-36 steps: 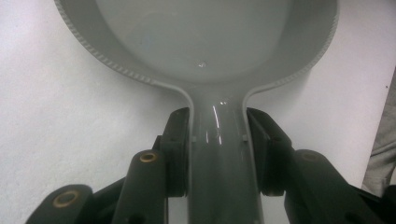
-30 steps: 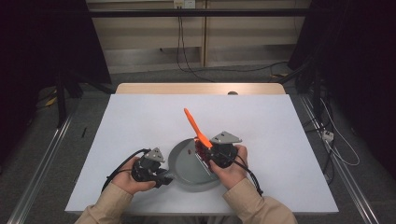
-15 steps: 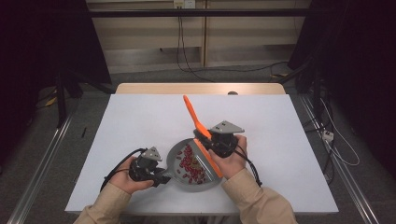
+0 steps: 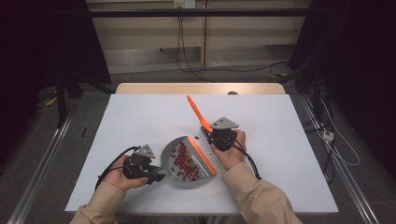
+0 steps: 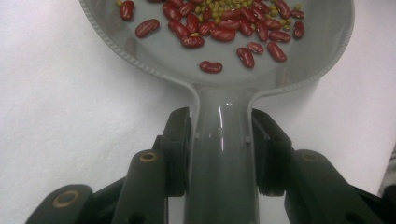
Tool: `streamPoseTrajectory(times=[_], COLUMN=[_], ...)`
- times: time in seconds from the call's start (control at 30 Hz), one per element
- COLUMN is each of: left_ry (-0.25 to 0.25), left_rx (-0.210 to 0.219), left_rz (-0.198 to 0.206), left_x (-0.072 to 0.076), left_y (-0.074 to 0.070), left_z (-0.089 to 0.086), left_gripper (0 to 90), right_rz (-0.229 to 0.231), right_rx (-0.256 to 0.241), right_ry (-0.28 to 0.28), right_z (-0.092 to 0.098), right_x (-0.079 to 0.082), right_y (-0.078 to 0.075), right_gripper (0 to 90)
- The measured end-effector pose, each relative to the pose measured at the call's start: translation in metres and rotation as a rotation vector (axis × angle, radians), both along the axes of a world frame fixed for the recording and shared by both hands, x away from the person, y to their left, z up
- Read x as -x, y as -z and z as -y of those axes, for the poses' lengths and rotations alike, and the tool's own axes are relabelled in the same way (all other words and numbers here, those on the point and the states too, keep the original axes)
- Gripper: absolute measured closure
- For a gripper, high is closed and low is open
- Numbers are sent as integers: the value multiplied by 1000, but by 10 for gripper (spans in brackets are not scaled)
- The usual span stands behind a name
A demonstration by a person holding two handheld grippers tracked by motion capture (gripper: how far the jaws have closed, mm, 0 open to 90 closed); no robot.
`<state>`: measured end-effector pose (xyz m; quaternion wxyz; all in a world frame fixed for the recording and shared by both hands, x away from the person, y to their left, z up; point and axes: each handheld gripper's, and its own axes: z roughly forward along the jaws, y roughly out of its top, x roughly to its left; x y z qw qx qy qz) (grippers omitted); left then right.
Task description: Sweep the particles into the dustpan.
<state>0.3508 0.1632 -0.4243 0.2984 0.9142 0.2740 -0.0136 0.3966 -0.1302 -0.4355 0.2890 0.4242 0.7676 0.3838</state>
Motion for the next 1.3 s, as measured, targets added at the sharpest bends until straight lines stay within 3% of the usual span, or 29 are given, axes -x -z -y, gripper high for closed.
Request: streamPoseTrajectory(times=[0.13, 0.3, 0.37, 0.47, 0.53, 0.6, 0.67, 0.77, 0.8, 0.97, 1.03, 1.1, 1.2, 1.23, 1.3], left_ry=[2, 14, 12, 12, 11, 17, 26, 43, 33, 60, 44, 29, 37, 21, 18], left_rx=[-4, -14, -11, -13, -9, -11, -16, -19, -4, -18, -9, -2, -16, -3, -5], left_rz=[-5, -11, -10, -10, -9, -9, -10, -6, -9, -6, -9, -6, -1, -1, 1], left_x=[-2, -5, -4, -4, -4, -3, -2, -1, 1, -1, -1, -1, -2, -2, -1], left_y=[0, 0, 0, 0, 1, 0, 0, 0, 0, 0, 0, 1, 0, 1, 1], left_z=[1, 2, 2, 2, 2, 2, 1, 2, 3, 3, 3, 4, 5, 6, 7], left_gripper=[625, 625, 626, 625, 625, 626, 626, 627, 627, 627, 626, 626, 626, 626, 626], right_rz=[-15, -53, -41, -39, -16, -25, 1, 2, -1, -9, -17, -17, -20, -16, -26], right_rx=[13, -90, -101, -172, -161, -205, -178, -150, -135, -60, -39, -79, -63, -53, -75], right_ry=[-25, -69, -87, -129, -129, -125, -100, -54, -39, 24, 41, 33, 0, -7, -30], right_z=[-12, -23, -29, -35, -36, -30, -21, -6, -1, 15, 16, 14, 1, -4, -10], right_x=[7, 18, 25, 32, 33, 30, 27, 19, 17, 7, 5, 7, 14, 17, 22], right_y=[0, -3, -5, -14, -19, -23, -28, -28, -27, -12, -5, 0, 0, 0, 0], right_gripper=[712, 712, 712, 713, 713, 712, 713, 712, 712, 713, 713, 712, 710, 710, 710])
